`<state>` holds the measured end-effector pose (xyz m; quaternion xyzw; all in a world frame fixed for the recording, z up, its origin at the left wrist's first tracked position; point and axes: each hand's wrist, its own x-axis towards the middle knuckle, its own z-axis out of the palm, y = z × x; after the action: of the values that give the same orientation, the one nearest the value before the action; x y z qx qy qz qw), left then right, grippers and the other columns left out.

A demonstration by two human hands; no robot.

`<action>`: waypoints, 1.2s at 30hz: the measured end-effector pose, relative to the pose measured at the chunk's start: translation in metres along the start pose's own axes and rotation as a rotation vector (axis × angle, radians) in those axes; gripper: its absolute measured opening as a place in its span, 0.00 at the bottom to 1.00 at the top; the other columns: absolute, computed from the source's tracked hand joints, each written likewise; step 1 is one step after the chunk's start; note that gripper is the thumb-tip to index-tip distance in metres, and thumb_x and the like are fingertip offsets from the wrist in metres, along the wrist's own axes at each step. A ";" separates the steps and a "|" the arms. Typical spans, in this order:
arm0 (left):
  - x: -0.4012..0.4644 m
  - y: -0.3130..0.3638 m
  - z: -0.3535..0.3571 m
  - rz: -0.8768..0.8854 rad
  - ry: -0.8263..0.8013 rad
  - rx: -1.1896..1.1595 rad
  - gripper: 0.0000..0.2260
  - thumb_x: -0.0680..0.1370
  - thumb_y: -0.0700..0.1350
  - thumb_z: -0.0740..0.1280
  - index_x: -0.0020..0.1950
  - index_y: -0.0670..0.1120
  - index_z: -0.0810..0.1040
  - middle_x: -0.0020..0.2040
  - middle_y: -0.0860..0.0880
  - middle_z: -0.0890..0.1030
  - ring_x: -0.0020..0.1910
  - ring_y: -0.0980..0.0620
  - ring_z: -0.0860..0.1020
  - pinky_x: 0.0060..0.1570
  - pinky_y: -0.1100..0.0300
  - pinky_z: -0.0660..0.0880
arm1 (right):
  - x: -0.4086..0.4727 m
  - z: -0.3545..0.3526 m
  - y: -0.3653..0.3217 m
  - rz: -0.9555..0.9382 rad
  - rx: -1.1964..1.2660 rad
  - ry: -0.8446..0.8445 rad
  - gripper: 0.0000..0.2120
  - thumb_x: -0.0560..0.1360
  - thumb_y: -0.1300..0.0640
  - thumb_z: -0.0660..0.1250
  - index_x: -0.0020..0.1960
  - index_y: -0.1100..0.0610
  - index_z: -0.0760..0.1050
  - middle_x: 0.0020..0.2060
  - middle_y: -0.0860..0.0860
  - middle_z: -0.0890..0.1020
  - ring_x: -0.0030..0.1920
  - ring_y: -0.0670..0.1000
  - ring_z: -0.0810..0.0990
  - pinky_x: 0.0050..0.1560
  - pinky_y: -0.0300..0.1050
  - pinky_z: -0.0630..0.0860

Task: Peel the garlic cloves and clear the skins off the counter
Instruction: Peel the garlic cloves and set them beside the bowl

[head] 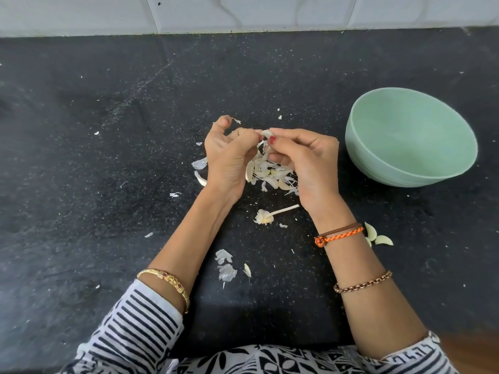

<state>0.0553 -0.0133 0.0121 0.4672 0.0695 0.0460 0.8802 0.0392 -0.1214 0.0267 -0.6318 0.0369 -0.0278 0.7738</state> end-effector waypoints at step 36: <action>0.002 -0.004 -0.012 0.307 -0.250 0.663 0.10 0.73 0.41 0.69 0.35 0.54 0.82 0.31 0.57 0.81 0.33 0.49 0.76 0.37 0.56 0.74 | 0.006 -0.011 -0.001 -0.051 -0.209 -0.087 0.12 0.74 0.69 0.65 0.55 0.58 0.78 0.38 0.49 0.81 0.36 0.40 0.79 0.40 0.34 0.77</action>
<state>0.0558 -0.0052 0.0020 0.7334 -0.0980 0.0948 0.6660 0.0443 -0.1331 0.0256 -0.7105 -0.0102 -0.0162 0.7035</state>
